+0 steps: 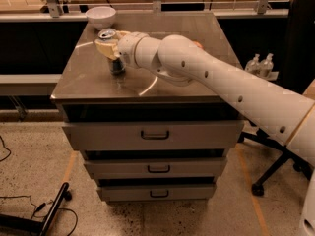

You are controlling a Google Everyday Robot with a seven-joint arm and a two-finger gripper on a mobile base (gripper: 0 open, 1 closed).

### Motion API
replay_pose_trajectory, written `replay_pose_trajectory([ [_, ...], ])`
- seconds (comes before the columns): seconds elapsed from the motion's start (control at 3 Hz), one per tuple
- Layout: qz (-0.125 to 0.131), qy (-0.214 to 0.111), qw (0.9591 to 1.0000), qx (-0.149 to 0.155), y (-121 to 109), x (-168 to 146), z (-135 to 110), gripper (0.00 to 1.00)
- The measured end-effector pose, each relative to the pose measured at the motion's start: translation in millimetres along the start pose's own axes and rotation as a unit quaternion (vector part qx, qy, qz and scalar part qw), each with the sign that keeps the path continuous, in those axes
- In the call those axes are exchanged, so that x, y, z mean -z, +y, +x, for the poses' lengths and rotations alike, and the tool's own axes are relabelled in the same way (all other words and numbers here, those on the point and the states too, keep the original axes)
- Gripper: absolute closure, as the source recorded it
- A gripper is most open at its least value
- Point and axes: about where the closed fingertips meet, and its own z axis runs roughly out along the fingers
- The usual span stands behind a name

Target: Place redbull can into white bowl

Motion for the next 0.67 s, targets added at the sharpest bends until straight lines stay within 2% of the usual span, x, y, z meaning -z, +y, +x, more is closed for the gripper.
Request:
replay_pose_trajectory([
  [0.33, -0.01, -0.009, 0.9999, -0.006, -9, -6, -12, 1.0],
  [0.67, -0.033, -0.018, 0.9991, -0.018, -27, -24, -42, 1.0],
])
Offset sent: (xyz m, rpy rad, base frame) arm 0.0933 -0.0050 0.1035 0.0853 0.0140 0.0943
